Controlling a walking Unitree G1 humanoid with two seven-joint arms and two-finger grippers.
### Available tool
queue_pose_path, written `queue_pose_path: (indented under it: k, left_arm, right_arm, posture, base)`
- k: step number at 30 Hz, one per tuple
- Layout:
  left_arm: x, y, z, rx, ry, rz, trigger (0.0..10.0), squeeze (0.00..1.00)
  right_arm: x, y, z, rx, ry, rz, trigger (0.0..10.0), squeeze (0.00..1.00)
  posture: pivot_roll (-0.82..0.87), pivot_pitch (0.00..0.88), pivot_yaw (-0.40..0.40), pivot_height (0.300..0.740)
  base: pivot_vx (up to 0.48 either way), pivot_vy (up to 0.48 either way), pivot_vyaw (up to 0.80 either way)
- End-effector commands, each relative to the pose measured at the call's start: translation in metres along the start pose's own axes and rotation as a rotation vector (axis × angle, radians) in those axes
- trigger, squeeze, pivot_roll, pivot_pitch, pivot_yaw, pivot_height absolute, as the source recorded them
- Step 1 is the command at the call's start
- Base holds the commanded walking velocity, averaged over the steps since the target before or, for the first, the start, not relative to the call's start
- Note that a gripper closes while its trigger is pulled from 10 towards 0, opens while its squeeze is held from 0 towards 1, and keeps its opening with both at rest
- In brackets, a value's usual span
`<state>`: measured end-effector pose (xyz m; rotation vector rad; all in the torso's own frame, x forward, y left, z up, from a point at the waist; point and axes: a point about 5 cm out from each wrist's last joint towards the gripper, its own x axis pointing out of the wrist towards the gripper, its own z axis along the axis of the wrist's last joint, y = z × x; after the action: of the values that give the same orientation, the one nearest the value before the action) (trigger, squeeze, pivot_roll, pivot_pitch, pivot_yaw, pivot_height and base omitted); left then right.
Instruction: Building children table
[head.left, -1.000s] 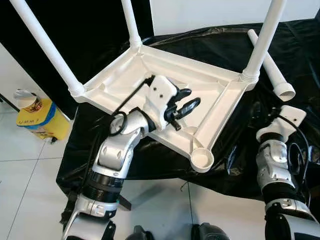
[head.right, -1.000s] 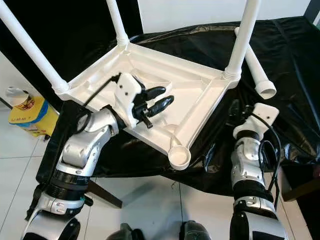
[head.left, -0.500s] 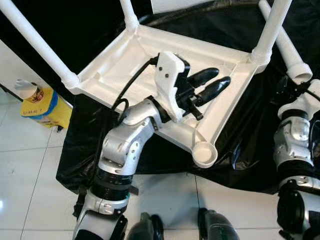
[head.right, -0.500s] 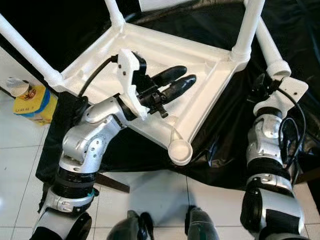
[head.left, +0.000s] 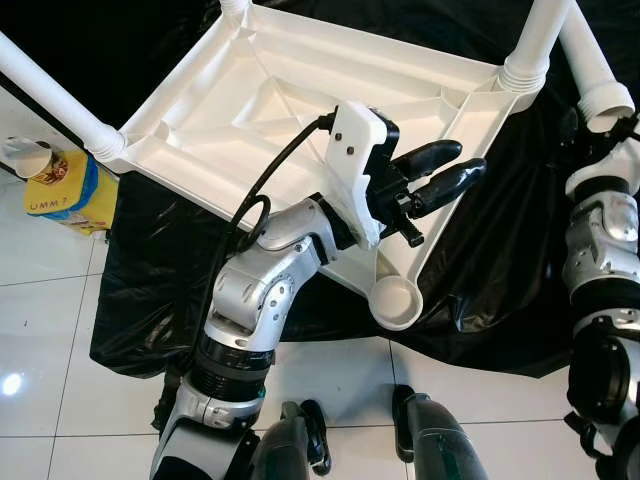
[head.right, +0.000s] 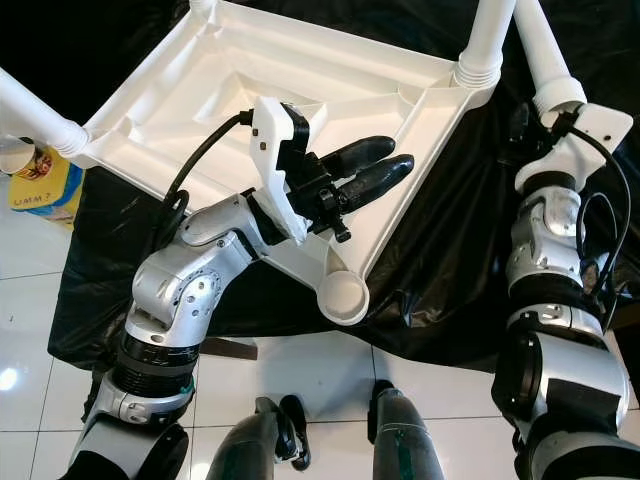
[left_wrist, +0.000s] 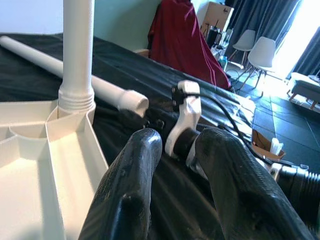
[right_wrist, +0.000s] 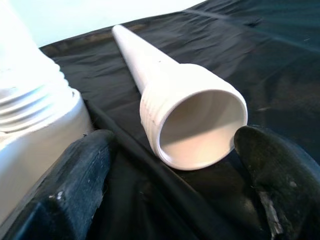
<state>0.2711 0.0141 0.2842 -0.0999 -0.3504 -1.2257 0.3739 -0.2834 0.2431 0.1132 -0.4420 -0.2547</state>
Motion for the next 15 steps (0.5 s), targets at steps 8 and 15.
queue_pose_path:
  k: [8,15]
  left_arm:
    - [-0.003,-0.005,0.002,-0.009,-0.009,-0.001,10.0,0.00]
    - [-0.004,-0.004,0.003,-0.005,-0.009,0.014,10.0,0.00]
  right_arm:
    - [0.005,0.014,-0.007,0.039,0.069,0.086,4.7,0.00]
    - [0.007,0.020,-0.008,0.047,0.078,0.125,4.3,0.00]
  posture:
    - [-0.11,0.321,0.120,0.740]
    - [-0.10,0.319,0.114,0.740]
  base:
    - [0.000,0.000,0.00]
    - [0.000,0.000,0.00]
